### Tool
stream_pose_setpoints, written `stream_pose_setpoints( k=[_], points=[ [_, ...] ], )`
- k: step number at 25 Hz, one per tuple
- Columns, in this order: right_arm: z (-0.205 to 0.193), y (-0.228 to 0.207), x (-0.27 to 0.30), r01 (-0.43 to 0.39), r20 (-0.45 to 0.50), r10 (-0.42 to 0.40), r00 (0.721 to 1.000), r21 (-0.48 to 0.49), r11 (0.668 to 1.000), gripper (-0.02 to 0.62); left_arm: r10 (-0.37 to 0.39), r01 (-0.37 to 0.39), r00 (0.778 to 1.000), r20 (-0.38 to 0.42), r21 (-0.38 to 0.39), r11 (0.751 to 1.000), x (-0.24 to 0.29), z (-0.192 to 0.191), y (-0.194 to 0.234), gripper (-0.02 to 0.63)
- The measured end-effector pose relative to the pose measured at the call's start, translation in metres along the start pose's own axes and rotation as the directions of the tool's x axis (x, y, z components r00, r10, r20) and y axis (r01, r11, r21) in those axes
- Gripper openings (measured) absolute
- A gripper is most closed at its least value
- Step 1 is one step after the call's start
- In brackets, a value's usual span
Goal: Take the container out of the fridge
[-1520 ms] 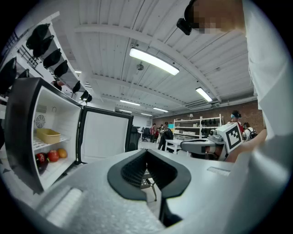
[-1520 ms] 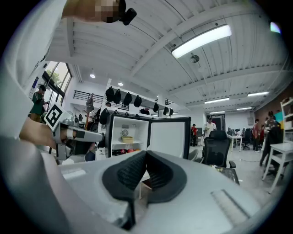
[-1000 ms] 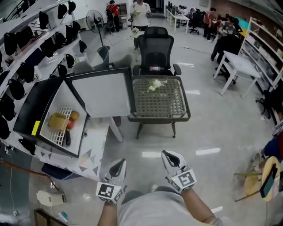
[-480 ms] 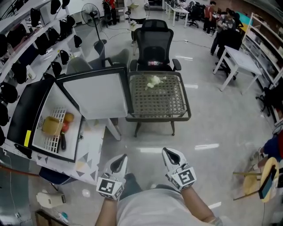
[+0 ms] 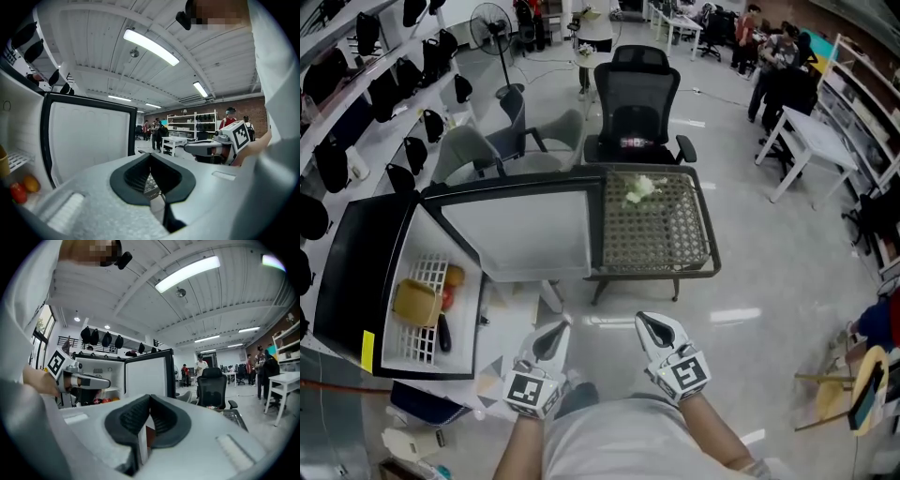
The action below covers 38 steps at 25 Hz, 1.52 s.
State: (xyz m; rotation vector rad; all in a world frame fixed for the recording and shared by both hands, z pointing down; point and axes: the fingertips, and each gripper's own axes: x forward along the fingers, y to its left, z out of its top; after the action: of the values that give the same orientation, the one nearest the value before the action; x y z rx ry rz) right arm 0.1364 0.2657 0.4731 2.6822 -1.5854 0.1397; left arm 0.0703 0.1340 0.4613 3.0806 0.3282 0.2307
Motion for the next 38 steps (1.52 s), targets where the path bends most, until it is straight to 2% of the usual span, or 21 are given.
stream_pose_setpoints(
  k=[8,14,20,25,28,31,35,38],
  points=[
    [-0.004,0.025,0.093,-0.024,-0.025,0.024,0.999,-0.003,1.000,0.003,0.010,-0.010,1.000,-0.007,-0.030,1.000,0.005,-0.004,0.092,0.009],
    [0.000,0.044,0.141,-0.076,-0.046,0.074,0.996,-0.043,0.996,0.003,0.034,-0.035,0.999,-0.021,-0.050,0.998,-0.006,-0.014,0.139,0.009],
    [0.000,0.062,0.182,-0.190,-0.079,0.184,0.980,-0.066,0.980,0.003,0.123,-0.125,0.992,-0.031,-0.075,0.989,-0.016,-0.019,0.169,0.009],
    [0.004,0.079,0.222,-0.349,-0.088,0.342,0.935,-0.079,0.934,0.003,0.255,-0.259,0.966,-0.046,-0.098,0.961,-0.022,-0.024,0.193,0.009],
    [0.001,0.085,0.246,-0.442,-0.112,0.432,0.895,-0.089,0.893,0.003,0.342,-0.346,0.938,-0.058,-0.102,0.933,-0.027,-0.027,0.206,0.009],
    [0.000,0.097,0.270,-0.544,-0.126,0.532,0.837,-0.088,0.835,0.003,0.444,-0.450,0.893,-0.073,-0.108,0.886,-0.036,-0.030,0.219,0.009],
    [0.000,0.129,0.292,-0.680,-0.131,0.668,0.732,-0.080,0.729,0.003,0.581,-0.590,0.807,-0.100,-0.113,0.800,-0.058,-0.034,0.236,0.011],
    [-0.002,0.152,0.302,-0.757,-0.141,0.744,0.653,-0.080,0.649,0.003,0.678,-0.689,0.724,-0.125,-0.117,0.715,-0.086,-0.038,0.246,0.011]
  ],
)
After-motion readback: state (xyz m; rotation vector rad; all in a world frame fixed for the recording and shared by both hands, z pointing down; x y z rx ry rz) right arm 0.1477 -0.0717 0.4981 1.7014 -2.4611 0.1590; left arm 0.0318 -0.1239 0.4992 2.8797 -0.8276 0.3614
